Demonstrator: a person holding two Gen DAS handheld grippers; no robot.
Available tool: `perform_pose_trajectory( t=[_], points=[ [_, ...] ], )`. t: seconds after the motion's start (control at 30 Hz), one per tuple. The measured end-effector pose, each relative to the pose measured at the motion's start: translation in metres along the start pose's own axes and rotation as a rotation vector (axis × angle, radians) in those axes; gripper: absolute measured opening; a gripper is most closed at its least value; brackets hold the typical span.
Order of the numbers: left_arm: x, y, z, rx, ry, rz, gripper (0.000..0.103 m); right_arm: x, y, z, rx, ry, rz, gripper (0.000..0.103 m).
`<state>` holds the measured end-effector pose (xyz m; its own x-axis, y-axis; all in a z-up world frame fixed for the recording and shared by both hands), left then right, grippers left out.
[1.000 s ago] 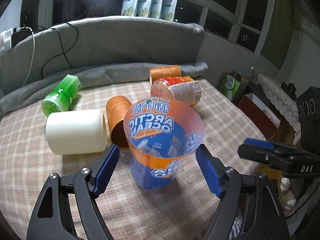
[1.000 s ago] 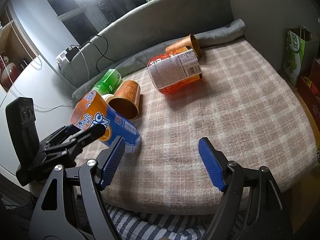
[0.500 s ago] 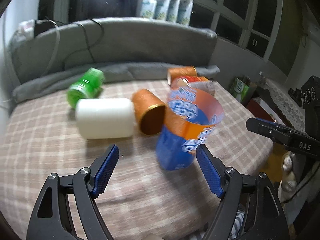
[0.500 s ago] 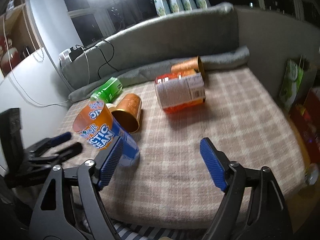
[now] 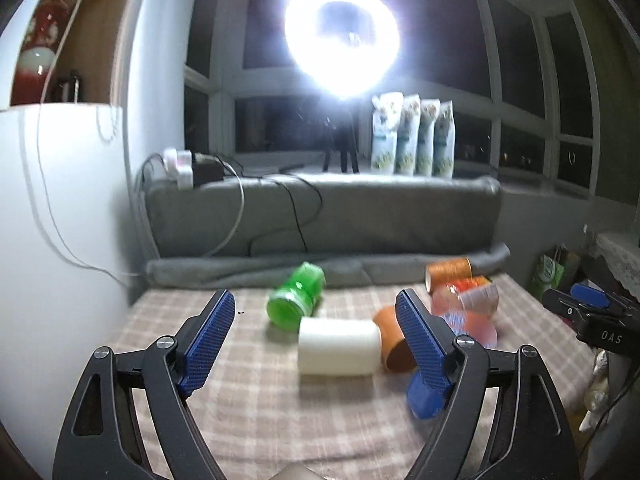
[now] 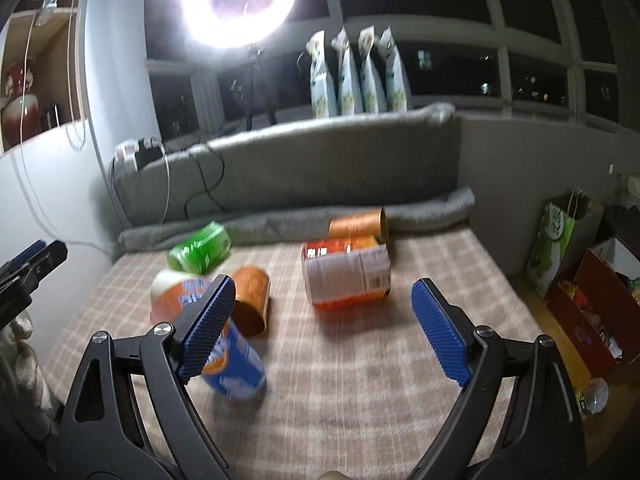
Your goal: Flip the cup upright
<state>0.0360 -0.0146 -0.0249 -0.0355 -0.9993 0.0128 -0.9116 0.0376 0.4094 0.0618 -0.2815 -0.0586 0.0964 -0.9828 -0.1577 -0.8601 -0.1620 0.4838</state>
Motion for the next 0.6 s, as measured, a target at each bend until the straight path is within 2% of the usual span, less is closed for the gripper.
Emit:
perform_pose_trajectory(
  t=[0.07, 0.1, 0.37, 0.6],
  points=[
    [0.000, 0.002, -0.004, 0.020, 0.008, -0.011, 0.083, 0.000, 0.003, -0.005, 0.031, -0.001, 0.017, 0.102],
    [0.000, 0.001, -0.005, 0.023, 0.009, -0.012, 0.083, -0.001, 0.006, -0.008, 0.057, 0.001, 0.030, 0.103],
    [0.003, -0.001, 0.001, -0.010, 0.025, 0.006, 0.083, -0.015, 0.010, -0.017, 0.120, 0.080, 0.112, 0.103],
    [0.004, -0.002, 0.005, -0.034, 0.023, 0.014, 0.083, -0.021, 0.012, -0.020, 0.134, 0.104, 0.124, 0.103]
  ],
)
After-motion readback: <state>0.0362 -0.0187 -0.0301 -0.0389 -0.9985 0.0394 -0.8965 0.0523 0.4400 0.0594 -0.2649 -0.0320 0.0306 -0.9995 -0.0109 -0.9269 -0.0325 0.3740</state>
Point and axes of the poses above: each gripper's, at about its wrist camera, not at the fingertips, and y roughly against the way its jaws point, x to its right, z to its underside, the point moved 6 cm from there along -y, roughly the way its jaws point, and after that the axes turned 5 degrees about -x, right-handed, at the moved point
